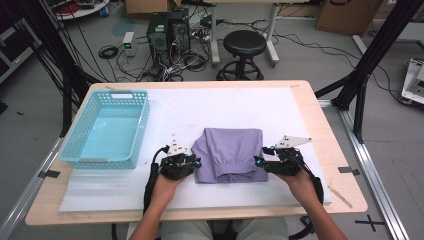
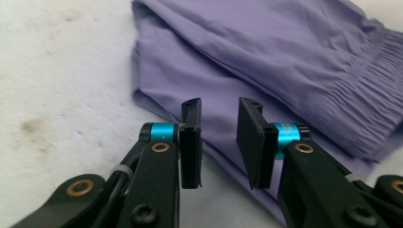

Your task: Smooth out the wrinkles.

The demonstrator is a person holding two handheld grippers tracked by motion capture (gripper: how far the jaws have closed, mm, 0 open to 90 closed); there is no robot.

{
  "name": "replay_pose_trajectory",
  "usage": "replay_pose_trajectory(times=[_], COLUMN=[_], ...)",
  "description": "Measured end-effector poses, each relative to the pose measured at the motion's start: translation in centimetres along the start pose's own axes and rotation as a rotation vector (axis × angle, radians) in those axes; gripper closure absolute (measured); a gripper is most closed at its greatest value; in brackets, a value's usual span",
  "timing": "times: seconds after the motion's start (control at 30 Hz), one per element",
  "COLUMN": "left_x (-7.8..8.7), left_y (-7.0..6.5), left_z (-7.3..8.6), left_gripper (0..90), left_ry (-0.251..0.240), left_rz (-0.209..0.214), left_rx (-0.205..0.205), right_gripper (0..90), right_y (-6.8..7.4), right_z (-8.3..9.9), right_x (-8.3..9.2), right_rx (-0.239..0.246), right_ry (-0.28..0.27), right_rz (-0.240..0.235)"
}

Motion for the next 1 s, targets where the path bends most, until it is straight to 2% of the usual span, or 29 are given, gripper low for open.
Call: replay_pose_trajectory(times=[0.17,0.27,0.37,0.53,0.77,0.83,0.87,0.93,1.0], left_x=[-0.6,-0.7,-0.7,-0.2,0.1,0.1,0.1,0.2,0.5], left_y=[-0.9,-0.9,-0.9,-0.8,-0.3,-0.2,-0.2,-0.2,0.0], left_z=[0.6,0.6,0.7,0.4,0.6,0.8,0.7,0.4,-0.2], left_gripper=[70.6,80.3,88.1,89.3,89.4,89.3,88.5,73.7,67.2], left_ry=[0.042,0.045,0.043,0.018,0.023,0.027,0.019,0.002,-0.032], left_rz=[-0.003,-0.035,-0.043,-0.042,-0.068,-0.062,-0.064,-0.044,-0.051], left_rx=[-0.035,-0.057,-0.064,-0.05,-0.044,-0.038,-0.034,-0.004,0.007], right_gripper=[48.3,48.4,48.5,48.4,48.5,48.4,48.3,48.0,47.6], right_y=[0.3,0.2,0.0,-0.3,-0.1,0.0,0.0,0.0,0.1], right_z=[0.0,0.0,0.1,0.3,0.2,0.2,0.2,0.2,0.0], right_x=[0.0,0.1,0.2,0.2,0.1,0.1,0.1,0.0,-0.1], right_rx=[0.014,0.013,0.007,-0.002,0.0,0.002,0.001,0.0,-0.003], right_ry=[0.007,0.007,0.005,0.007,0.01,0.009,0.011,0.011,0.005], right_rz=[-0.003,0.0,0.002,0.005,0.002,0.003,0.002,-0.001,-0.009])
Point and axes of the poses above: each handheld gripper's, and its own axes: x roughly backward along the jaws, z roughly out of its underside, y roughly to its left, the point moved 8 cm from there along -x, roughly forward along the jaws, and after that the axes turned 14 degrees about x, right-handed, at the moved point
